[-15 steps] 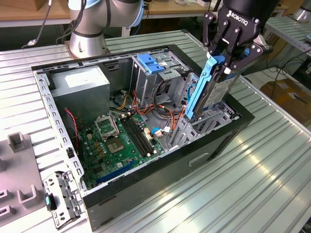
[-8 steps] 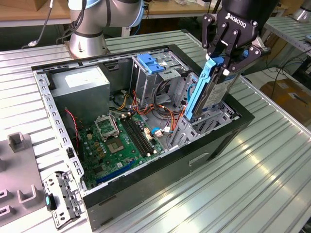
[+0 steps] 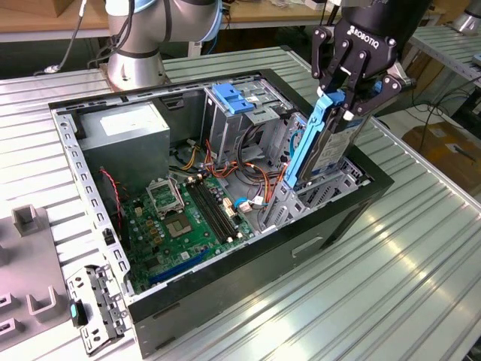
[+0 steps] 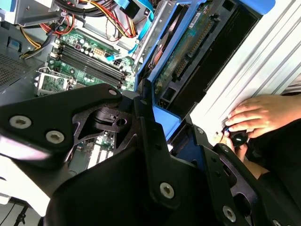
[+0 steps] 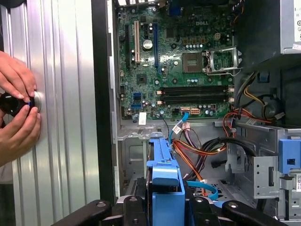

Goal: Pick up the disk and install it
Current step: 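Insert the disk into the insertion slot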

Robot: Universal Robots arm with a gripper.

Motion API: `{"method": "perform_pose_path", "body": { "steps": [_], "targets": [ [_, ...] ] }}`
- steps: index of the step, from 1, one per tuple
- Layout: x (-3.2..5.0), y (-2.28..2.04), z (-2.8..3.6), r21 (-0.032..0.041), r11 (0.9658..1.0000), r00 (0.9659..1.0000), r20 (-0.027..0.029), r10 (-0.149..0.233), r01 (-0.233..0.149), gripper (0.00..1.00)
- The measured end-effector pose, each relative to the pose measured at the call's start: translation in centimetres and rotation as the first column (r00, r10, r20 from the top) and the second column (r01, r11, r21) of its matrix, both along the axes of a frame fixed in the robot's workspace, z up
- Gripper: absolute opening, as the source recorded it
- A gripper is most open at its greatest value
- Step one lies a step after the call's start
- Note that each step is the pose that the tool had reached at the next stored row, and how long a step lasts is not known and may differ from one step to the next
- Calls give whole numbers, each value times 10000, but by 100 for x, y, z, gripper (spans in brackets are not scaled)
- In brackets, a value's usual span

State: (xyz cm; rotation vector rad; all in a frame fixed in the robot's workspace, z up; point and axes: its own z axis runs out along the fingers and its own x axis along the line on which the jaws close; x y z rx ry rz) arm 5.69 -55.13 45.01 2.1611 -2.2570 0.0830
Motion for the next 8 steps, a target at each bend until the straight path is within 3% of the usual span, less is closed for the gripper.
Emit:
{"method": "perform_pose_path", "body": {
  "steps": [8],
  "targets": [
    [2,0,-41,2,10000,10000,-1,-5,5,37]
  ]
}}
